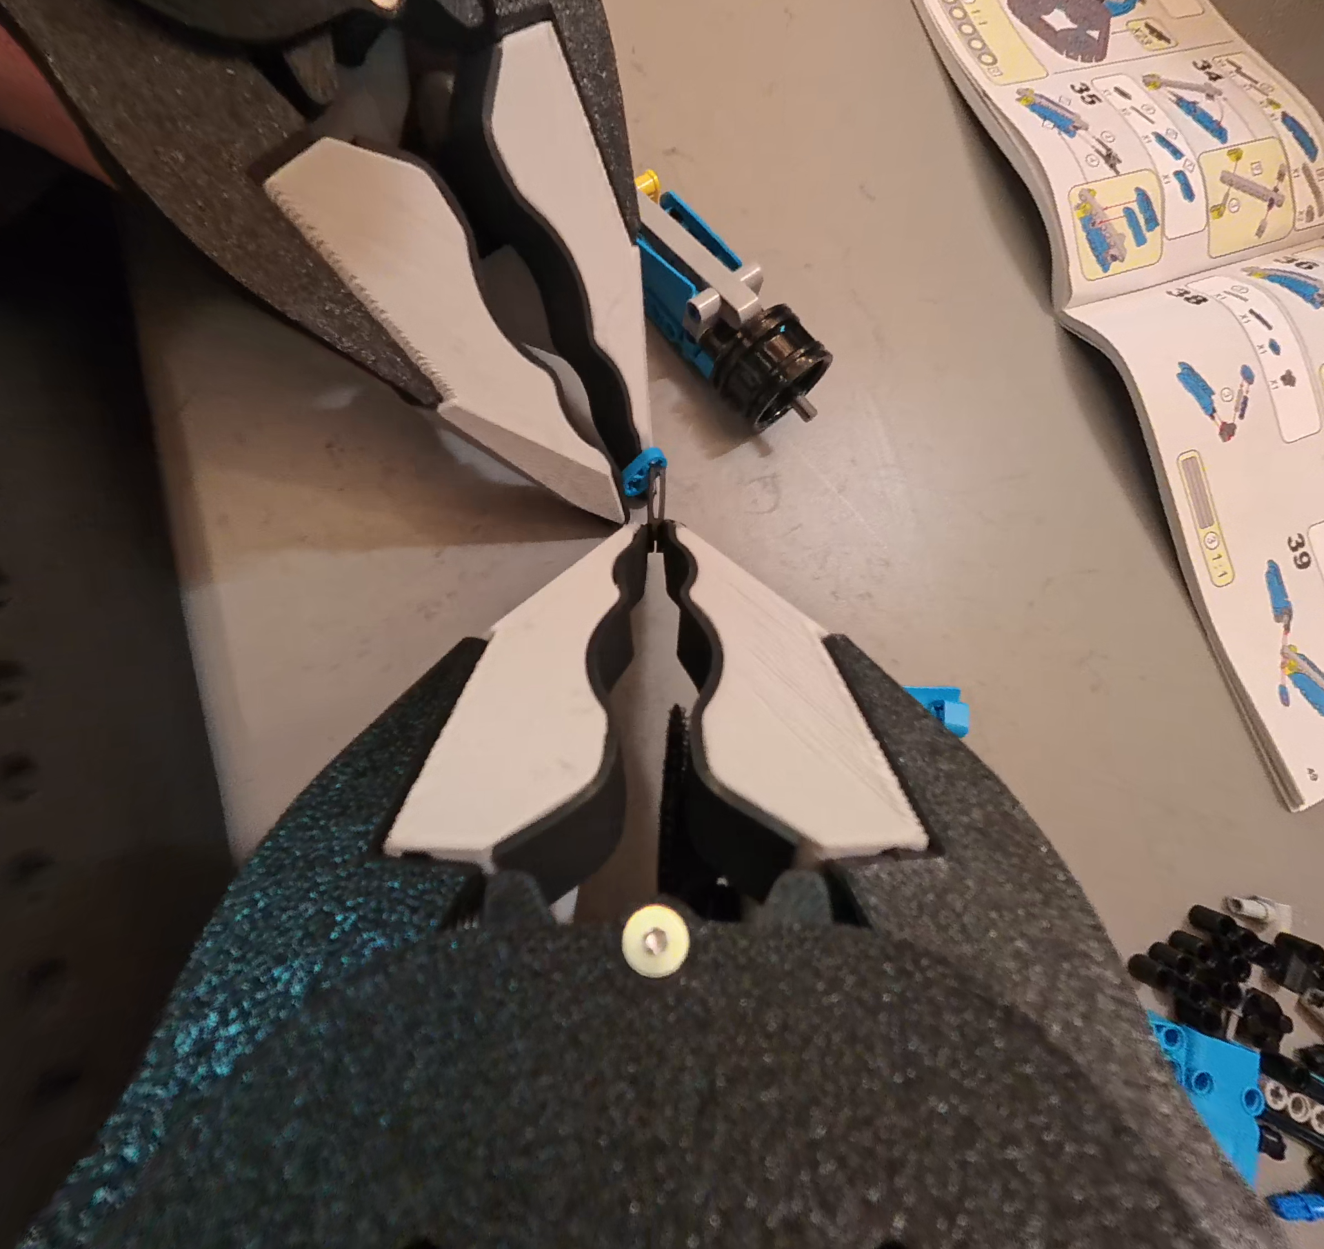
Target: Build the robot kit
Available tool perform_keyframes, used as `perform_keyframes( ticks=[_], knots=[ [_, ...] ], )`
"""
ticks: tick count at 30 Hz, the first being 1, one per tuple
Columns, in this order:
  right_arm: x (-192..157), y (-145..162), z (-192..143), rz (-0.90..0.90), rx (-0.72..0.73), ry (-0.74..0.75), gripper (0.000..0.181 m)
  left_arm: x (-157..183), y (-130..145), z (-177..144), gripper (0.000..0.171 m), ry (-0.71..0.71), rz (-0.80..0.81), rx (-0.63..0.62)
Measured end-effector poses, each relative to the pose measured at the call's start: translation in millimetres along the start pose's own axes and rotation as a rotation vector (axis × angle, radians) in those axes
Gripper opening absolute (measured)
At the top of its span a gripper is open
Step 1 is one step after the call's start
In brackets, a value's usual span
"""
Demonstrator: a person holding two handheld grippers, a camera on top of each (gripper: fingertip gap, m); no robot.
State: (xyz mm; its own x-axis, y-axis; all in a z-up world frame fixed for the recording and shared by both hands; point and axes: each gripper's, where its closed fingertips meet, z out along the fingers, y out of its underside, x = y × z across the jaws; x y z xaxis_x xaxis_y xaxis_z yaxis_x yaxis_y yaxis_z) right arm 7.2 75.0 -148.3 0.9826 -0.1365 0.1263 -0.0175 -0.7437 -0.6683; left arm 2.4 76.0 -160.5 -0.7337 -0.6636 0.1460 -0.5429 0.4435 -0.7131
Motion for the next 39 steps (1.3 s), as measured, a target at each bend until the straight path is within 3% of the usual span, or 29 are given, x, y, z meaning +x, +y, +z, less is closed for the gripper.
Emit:
perform_keyframes(
  ticks=[9, 14, 23, 31, 39],
  knots=[
    [-1.2, 1.9, 0.4, 0.017, 0.002, -0.022, 0.004, -0.6, -1.6, -0.5, 0.016, -0.010, 0.012, 0.008],
    [-1.5, 3.5, 2.0, 0.011, -0.009, -0.021, 0.004, -6.9, 0.3, -1.2, 0.003, -0.043, 0.013, 0.000],
    [1.1, 2.9, 2.3, 0.031, -0.004, -0.013, 0.004, -9.7, -0.5, -0.7, 0.003, -0.080, 0.034, -0.003],
    [4.3, 6.1, 11.0, 0.015, -0.065, 0.065, 0.003, -12.3, -2.7, 0.4, 0.003, -0.180, 0.138, -0.019],
    [3.3, 3.9, 12.9, 0.098, -0.033, 0.025, 0.004, -18.8, -3.0, -0.6, 0.002, -0.281, 0.248, -0.043]
  ],
)
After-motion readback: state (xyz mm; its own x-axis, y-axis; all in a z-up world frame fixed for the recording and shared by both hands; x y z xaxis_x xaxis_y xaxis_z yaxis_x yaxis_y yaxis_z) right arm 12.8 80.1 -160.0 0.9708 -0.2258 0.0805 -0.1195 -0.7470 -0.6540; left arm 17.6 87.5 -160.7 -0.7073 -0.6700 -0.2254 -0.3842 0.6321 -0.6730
